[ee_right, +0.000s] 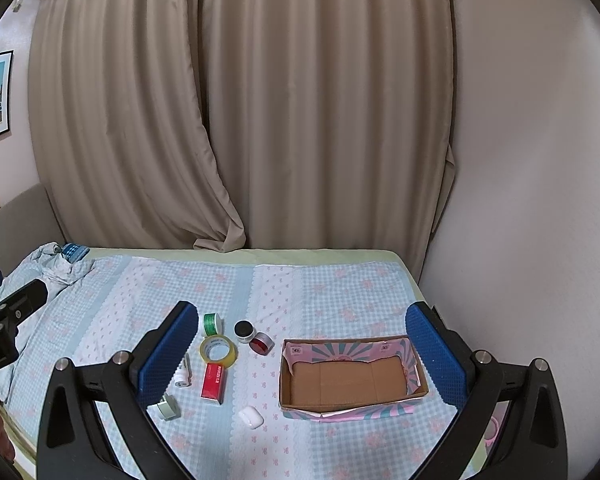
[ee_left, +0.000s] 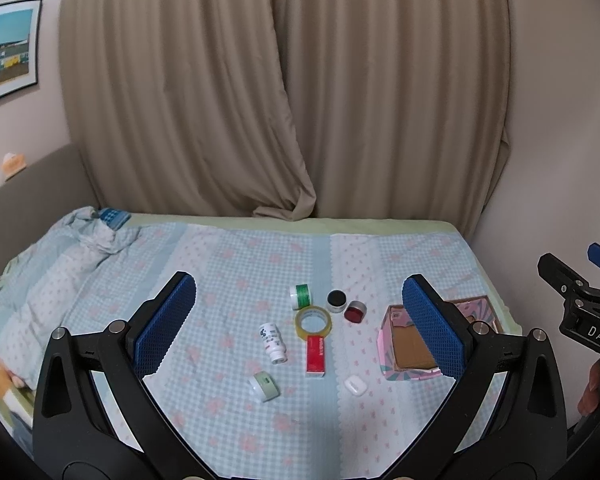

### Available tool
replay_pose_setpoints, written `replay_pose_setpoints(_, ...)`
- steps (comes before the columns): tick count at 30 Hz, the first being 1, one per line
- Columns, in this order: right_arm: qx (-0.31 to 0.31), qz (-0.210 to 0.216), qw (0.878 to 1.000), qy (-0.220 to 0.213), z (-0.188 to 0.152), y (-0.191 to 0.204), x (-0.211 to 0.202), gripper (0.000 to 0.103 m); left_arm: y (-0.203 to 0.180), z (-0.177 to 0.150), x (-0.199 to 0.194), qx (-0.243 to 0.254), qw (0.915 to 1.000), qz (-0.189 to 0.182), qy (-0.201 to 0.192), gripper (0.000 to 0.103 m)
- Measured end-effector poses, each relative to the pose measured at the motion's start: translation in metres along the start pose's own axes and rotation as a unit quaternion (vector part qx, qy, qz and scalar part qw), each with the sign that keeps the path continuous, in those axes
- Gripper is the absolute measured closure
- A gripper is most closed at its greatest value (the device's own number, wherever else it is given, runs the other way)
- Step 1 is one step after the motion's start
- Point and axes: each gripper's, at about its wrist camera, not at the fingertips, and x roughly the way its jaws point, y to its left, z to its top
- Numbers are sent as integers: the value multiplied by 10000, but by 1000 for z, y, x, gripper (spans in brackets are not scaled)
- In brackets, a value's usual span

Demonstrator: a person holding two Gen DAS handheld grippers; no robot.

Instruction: Organize rigid objects

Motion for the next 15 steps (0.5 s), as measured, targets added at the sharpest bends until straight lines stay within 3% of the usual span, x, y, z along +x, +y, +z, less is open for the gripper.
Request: replay_pose_setpoints(15, 25, -32, 10000, -17, 2, 1, 9, 0, 3, 5, 8, -28, 10000, -13, 18, 0)
